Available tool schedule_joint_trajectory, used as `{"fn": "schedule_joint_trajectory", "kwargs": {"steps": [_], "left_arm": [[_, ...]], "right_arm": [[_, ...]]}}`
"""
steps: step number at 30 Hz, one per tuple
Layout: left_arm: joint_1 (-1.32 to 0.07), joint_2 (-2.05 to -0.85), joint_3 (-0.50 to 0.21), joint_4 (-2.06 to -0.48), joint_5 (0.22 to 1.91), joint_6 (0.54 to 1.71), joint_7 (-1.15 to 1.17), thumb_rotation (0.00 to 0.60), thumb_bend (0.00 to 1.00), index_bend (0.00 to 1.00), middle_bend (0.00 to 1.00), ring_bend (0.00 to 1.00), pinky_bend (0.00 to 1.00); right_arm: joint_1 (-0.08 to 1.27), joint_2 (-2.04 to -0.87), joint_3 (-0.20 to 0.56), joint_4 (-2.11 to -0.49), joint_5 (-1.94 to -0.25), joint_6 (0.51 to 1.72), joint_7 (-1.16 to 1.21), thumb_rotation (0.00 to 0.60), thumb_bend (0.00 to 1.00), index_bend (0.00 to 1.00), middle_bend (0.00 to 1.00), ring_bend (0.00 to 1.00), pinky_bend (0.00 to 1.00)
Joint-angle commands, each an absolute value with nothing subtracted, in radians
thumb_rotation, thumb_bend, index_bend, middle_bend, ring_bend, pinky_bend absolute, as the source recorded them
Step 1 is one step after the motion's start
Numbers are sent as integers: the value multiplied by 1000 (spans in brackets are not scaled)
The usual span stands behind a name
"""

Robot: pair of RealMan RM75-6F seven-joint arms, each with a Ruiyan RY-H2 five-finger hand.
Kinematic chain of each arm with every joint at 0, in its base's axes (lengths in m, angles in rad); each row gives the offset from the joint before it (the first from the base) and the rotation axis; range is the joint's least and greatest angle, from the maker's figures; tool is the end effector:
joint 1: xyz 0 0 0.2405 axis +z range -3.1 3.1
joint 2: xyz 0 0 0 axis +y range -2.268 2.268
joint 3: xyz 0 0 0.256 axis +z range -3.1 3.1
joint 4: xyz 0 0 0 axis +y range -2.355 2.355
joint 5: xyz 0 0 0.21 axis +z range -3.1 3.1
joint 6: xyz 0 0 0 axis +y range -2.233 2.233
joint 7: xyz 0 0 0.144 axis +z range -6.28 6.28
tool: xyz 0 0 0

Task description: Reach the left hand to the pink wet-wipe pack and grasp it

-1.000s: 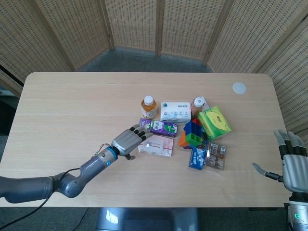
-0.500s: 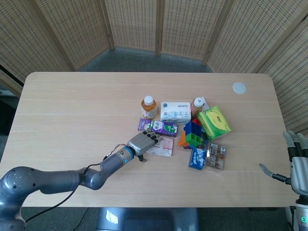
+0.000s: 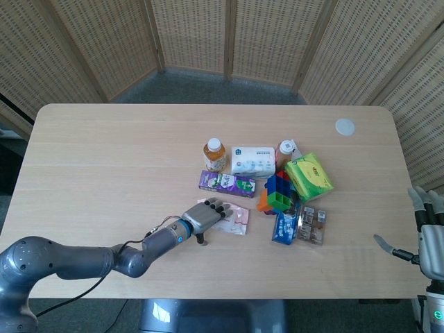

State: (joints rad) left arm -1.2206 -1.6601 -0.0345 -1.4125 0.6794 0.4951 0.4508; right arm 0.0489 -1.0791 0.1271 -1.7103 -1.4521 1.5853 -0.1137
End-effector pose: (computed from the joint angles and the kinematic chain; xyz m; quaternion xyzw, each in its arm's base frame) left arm -0.0629 0.3299 -0.1129 -0.8855 -0.3696 -0.1800 0.2163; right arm -0.2955 -0.1829 0.1896 0.5483 -0.3415 0.4046 0.6473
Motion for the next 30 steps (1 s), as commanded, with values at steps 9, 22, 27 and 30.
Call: {"fn": "schedule_joint_trajectory", "kwargs": {"steps": [9, 22, 27, 30], "left_arm": [[-1148, -1590, -7, -1540, 805, 683, 406, 600, 267, 0, 23, 0, 0], [-1170, -1716, -20, -1377, 772, 662, 439, 600, 267, 0, 0, 0, 0], [-1185, -1751, -28, -1338, 751, 631, 438, 600, 266, 0, 0, 0, 0], [-1186, -1767, -31, -1323, 752, 619, 430, 600, 266, 23, 10, 0, 0]], "right_arm": [[56, -1081, 130, -1725, -1458, 1577, -126, 316, 30, 0, 0, 0, 0], [35, -1068, 129, -1731, -1457, 1599, -107, 314, 30, 0, 0, 0, 0], [29, -1067, 129, -1727, -1456, 1604, -97, 322, 29, 0, 0, 0, 0], [29, -1068, 129, -1723, -1457, 1603, -93, 316, 31, 0, 0, 0, 0]]}}
